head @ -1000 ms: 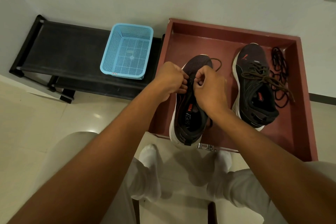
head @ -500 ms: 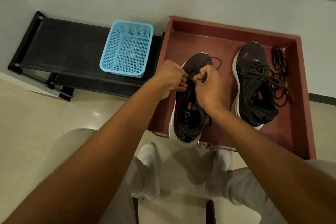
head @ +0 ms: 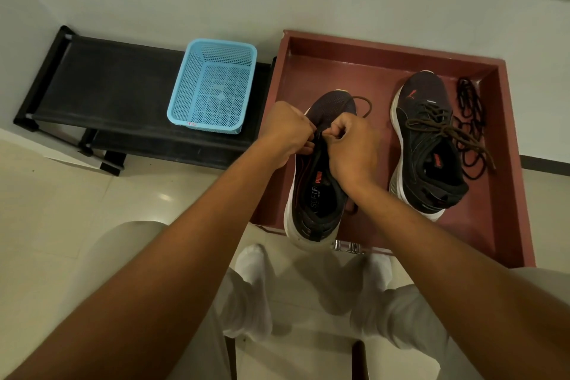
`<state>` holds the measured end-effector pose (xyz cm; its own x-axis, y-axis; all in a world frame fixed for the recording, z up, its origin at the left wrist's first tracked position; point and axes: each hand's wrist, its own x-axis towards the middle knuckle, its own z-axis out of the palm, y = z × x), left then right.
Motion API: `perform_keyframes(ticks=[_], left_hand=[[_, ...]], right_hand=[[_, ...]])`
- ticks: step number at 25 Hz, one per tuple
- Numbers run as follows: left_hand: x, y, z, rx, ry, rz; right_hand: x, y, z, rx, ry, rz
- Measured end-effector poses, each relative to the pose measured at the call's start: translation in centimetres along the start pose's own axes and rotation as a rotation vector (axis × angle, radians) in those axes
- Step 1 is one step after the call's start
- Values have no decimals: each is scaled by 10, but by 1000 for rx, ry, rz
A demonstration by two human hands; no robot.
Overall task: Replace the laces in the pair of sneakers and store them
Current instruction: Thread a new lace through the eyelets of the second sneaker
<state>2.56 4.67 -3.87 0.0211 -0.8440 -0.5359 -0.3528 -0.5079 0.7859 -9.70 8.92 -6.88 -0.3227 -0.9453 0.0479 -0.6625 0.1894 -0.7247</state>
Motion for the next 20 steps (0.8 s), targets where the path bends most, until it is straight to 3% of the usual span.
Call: perform_keyframes(ticks=[8, 14, 20], left_hand=[[14, 7, -12, 52, -133, 27], [19, 7, -6, 281, -132, 125], [17, 10, -6, 316, -149, 138]], right_hand=[[4, 1, -14, -5, -86, -62], [3, -1, -20, 9, -144, -71], [3, -5, -22, -25, -155, -68]])
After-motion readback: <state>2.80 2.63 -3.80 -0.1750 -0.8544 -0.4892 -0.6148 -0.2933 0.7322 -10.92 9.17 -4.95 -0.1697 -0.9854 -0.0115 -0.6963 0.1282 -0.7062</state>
